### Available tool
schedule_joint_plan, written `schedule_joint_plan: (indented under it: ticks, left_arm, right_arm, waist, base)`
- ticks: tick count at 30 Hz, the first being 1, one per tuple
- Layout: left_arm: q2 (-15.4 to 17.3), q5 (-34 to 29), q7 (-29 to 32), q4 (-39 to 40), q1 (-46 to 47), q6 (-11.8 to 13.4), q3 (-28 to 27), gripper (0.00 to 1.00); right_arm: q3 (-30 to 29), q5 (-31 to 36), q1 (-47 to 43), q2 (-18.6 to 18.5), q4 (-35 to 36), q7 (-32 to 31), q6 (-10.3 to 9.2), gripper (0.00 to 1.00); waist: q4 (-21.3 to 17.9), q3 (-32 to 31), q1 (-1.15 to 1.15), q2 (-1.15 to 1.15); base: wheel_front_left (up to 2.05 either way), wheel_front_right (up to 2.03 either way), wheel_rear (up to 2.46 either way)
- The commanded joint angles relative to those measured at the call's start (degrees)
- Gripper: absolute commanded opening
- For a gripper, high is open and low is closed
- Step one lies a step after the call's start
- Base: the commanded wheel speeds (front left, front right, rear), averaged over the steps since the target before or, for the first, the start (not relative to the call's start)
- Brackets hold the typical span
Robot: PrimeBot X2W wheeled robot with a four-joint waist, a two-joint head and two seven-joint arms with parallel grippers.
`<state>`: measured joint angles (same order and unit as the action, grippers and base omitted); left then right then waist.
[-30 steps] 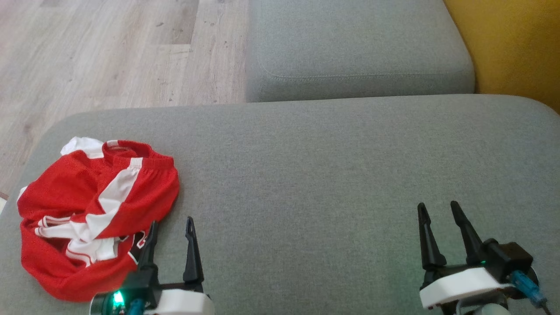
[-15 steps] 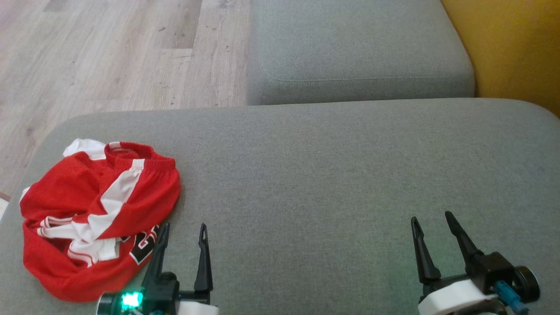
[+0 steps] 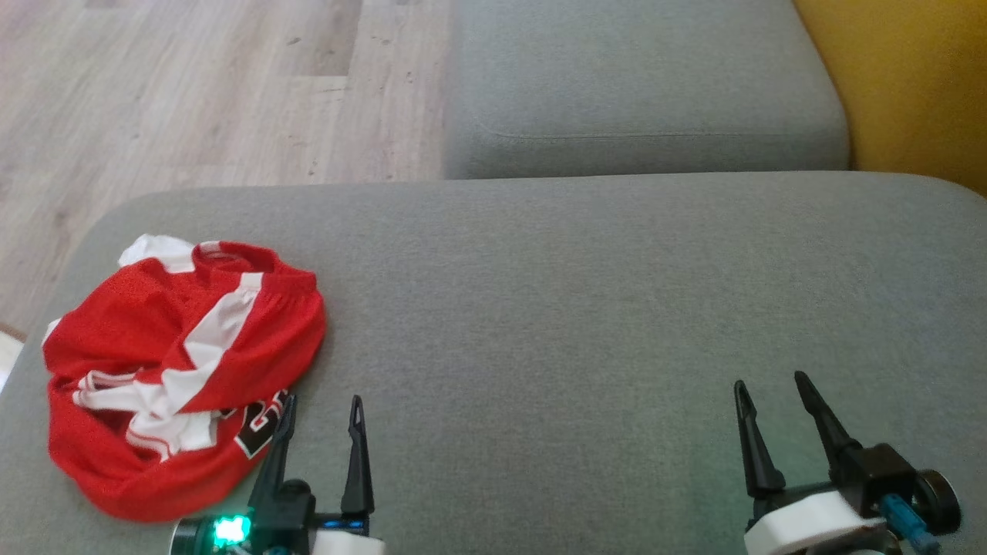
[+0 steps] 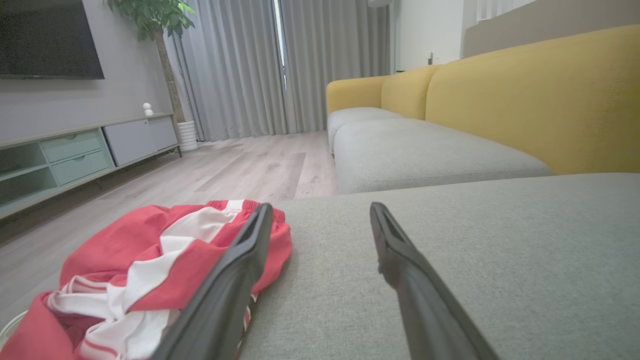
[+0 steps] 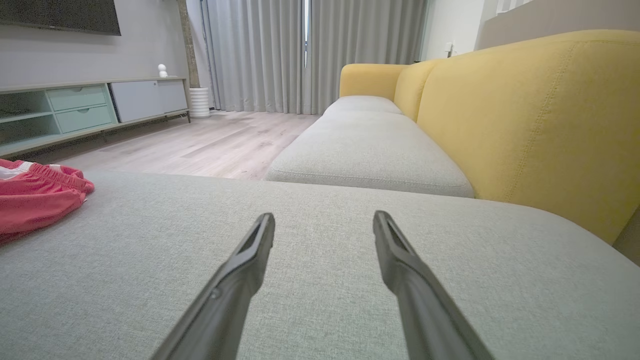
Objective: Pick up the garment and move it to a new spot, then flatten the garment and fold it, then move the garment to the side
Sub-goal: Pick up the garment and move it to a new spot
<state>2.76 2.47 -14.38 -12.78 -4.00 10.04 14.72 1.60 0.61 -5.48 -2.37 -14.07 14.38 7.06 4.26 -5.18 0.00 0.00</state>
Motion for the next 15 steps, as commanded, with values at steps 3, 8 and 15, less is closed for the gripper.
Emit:
schedule_joint_plan:
  ticks: [3, 8, 15]
  left_arm:
    - [0.1, 0.5, -0.6, 1.7, 2.8, 0.7, -1.8, 1.00]
    - [0.1, 0.7, -0.6, 1.5, 3.0, 0.9, -1.8, 1.00]
    - [0.1, 0.7, -0.6, 1.9, 3.2, 1.4, -2.3, 1.00]
  right_arm:
    - [1.1, 0.6, 1.9, -0.5, 1.9, 0.6, 0.43, 1.00]
    - [1.2, 0.5, 1.8, -0.5, 2.3, 0.6, 0.43, 1.00]
    - [1.5, 0.4, 2.1, -0.5, 2.8, 0.6, 0.43, 1.00]
  waist:
    - [1.9, 0.3, 0.00, 0.00]
    - [5.9, 0.7, 0.00, 0.00]
    - [13.2, 1.9, 0.00, 0.00]
  base:
    - [0.00, 0.00, 0.00]
    - [0.00, 0.00, 0.00]
    - [0.00, 0.00, 0.00]
